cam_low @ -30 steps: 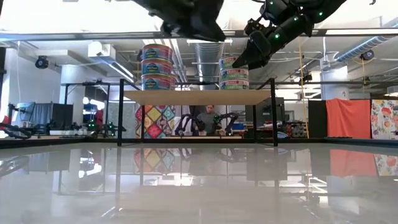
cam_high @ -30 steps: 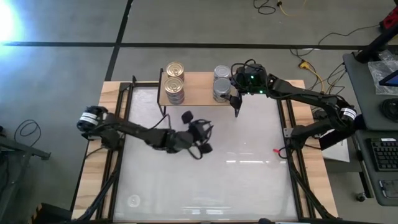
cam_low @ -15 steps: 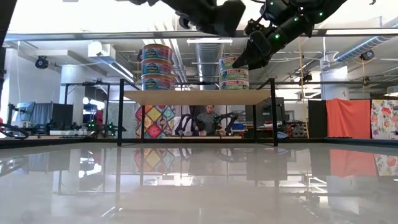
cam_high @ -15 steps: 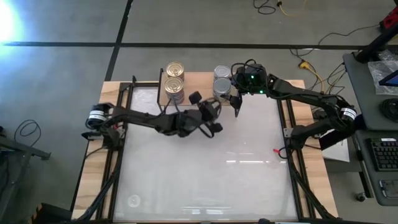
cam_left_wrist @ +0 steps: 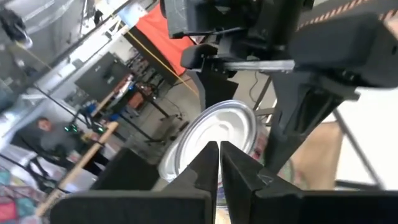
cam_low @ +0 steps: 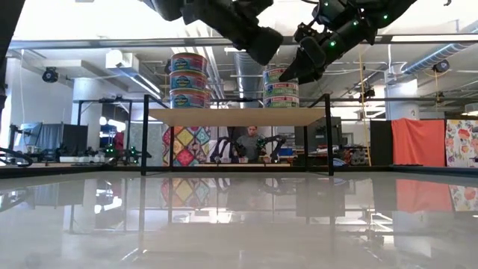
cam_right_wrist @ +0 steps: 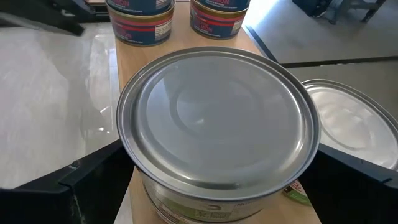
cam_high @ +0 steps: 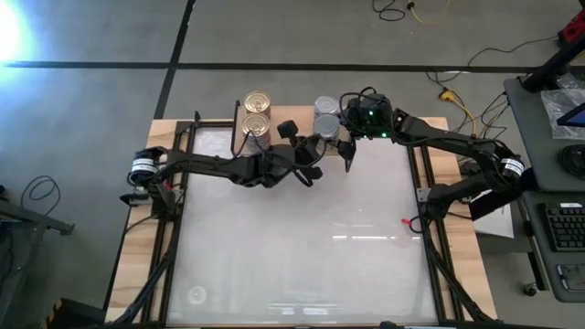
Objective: Stack canned seafood by type on shelf
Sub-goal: Stack the green tuna can on top of the other green tuna on the shelf
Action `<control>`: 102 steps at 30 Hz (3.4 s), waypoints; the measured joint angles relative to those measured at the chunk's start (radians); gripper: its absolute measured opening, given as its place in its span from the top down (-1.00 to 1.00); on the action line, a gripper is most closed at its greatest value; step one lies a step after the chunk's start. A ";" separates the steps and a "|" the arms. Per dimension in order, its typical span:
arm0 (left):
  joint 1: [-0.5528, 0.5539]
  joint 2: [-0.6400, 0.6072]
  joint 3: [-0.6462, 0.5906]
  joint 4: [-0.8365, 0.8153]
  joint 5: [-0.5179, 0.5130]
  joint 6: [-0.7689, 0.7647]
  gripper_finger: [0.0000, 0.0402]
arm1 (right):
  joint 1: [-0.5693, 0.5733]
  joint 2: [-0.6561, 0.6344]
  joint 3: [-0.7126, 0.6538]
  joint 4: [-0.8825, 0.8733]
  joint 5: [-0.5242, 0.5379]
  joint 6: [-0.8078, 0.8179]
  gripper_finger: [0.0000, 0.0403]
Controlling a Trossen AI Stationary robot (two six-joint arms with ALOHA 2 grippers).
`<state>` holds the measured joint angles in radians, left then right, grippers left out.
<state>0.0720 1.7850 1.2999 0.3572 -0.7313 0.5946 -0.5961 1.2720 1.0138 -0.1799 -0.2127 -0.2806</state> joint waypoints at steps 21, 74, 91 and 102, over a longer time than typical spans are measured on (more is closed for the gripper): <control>0.037 0.175 0.293 -0.293 0.016 0.304 1.00 | 0.000 0.000 -0.001 -0.007 0.003 0.037 -0.99; 0.129 0.221 0.601 -0.768 0.198 0.034 1.00 | -0.002 -0.067 -0.007 -0.166 0.004 0.048 -0.98; 0.010 0.163 0.815 -1.197 0.091 -0.221 1.00 | -0.002 -0.133 -0.005 -0.131 0.140 0.063 -0.99; -0.100 0.131 0.806 -1.338 0.009 -0.341 1.00 | 0.000 -0.201 -0.004 -0.125 0.258 0.080 -0.99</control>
<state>-0.0284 1.9163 2.1057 -0.9808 -0.7223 0.2535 -0.5964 1.0709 1.0097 -0.3046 0.0458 -0.2010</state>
